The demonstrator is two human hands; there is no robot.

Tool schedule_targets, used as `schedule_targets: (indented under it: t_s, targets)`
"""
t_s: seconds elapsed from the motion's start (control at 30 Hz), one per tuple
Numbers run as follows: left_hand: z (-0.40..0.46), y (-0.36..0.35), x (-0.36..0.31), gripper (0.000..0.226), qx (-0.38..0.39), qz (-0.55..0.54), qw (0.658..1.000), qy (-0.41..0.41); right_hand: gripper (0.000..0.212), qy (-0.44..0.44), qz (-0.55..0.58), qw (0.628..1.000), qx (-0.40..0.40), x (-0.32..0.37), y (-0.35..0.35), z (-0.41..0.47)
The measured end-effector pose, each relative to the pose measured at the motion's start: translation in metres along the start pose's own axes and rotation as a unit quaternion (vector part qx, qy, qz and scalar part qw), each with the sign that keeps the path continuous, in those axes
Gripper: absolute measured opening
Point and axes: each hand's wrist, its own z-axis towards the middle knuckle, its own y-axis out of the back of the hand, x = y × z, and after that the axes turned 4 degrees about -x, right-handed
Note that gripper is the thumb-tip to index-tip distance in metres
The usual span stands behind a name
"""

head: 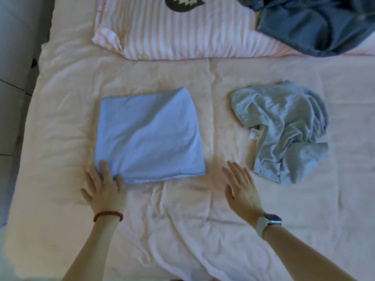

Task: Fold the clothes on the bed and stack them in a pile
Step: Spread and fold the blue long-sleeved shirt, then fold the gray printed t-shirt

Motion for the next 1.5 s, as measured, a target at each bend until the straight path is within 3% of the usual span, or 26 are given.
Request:
schedule_targets:
  t_s: [0.1, 0.17, 0.37, 0.47, 0.53, 0.6, 0.67, 0.73, 0.83, 0.87, 0.93, 1.0, 1.07, 1.17, 1.23, 1.37, 1.43, 1.5]
  targets:
    - [-0.044, -0.004, -0.042, 0.063, -0.032, -0.002, 0.999, -0.005, 0.039, -0.006, -0.037, 0.995, -0.093, -0.044, 0.041, 0.000]
    - [-0.074, -0.015, -0.078, 0.067, -0.042, -0.008, 0.999, -0.023, 0.039, -0.035, -0.076, 0.990, -0.111, -0.084, 0.066, 0.009]
    - [-0.161, -0.078, -0.195, 0.066, 0.006, -0.029, 0.990, -0.135, 0.078, -0.086, -0.148, 0.980, 0.098, -0.197, 0.100, 0.033]
    - [-0.182, -0.101, -0.243, 0.067, 0.064, -0.118, 0.969, -0.205, 0.067, -0.106, -0.053, 0.986, 0.121, -0.209, 0.104, 0.037]
    - [-0.188, -0.104, -0.270, 0.067, 0.129, -0.225, 0.950, -0.177, 0.054, -0.116, 0.048, 0.984, 0.123, -0.205, 0.108, 0.028]
    - [-0.190, -0.104, -0.290, 0.067, 0.128, -0.275, 0.941, -0.153, 0.048, -0.131, 0.168, 0.969, 0.121, -0.207, 0.119, 0.007]
    - [-0.189, -0.102, -0.301, 0.068, 0.094, -0.264, 0.945, -0.166, 0.039, -0.170, 0.214, 0.957, 0.095, -0.222, 0.135, -0.024]
    - [-0.186, -0.098, -0.304, 0.072, 0.069, -0.220, 0.949, -0.215, 0.033, -0.250, 0.129, 0.960, 0.004, -0.249, 0.152, -0.056]
    - [-0.180, -0.098, -0.297, 0.080, 0.055, -0.111, 0.943, -0.309, 0.057, -0.361, -0.030, 0.924, -0.126, -0.282, 0.170, -0.086]
    - [-0.178, -0.099, -0.296, 0.083, 0.061, -0.064, 0.937, -0.337, 0.066, -0.347, -0.052, 0.926, -0.139, -0.283, 0.170, -0.089]
    - [-0.174, -0.105, -0.294, 0.085, 0.082, 0.015, 0.919, -0.387, 0.068, -0.236, -0.075, 0.958, -0.146, -0.274, 0.159, -0.090]
    - [-0.170, -0.115, -0.294, 0.082, 0.094, 0.072, 0.895, -0.431, 0.059, -0.092, -0.096, 0.984, -0.120, -0.260, 0.140, -0.092]
    - [-0.166, -0.125, -0.295, 0.079, 0.095, 0.137, 0.872, -0.460, 0.056, -0.018, -0.103, 0.993, -0.059, -0.255, 0.122, -0.097]
    - [-0.155, -0.137, -0.292, 0.080, 0.088, 0.228, 0.846, -0.474, 0.067, 0.005, -0.130, 0.991, 0.014, -0.270, 0.108, -0.098]
    - [-0.148, -0.137, -0.296, 0.075, 0.085, 0.237, 0.842, -0.477, 0.065, 0.031, -0.159, 0.987, 0.017, -0.283, 0.106, -0.089]
    - [-0.144, -0.127, -0.311, 0.032, 0.015, 0.131, 0.836, -0.533, 0.010, 0.092, -0.160, 0.981, -0.054, -0.289, 0.119, -0.067]
    - [-0.145, -0.113, -0.319, 0.016, 0.039, 0.084, 0.851, -0.517, 0.016, 0.045, -0.099, 0.991, -0.075, -0.285, 0.128, -0.065]
    - [-0.148, -0.095, -0.318, 0.017, 0.060, 0.006, 0.874, -0.483, 0.018, -0.073, -0.001, 0.993, -0.090, -0.279, 0.143, -0.069]
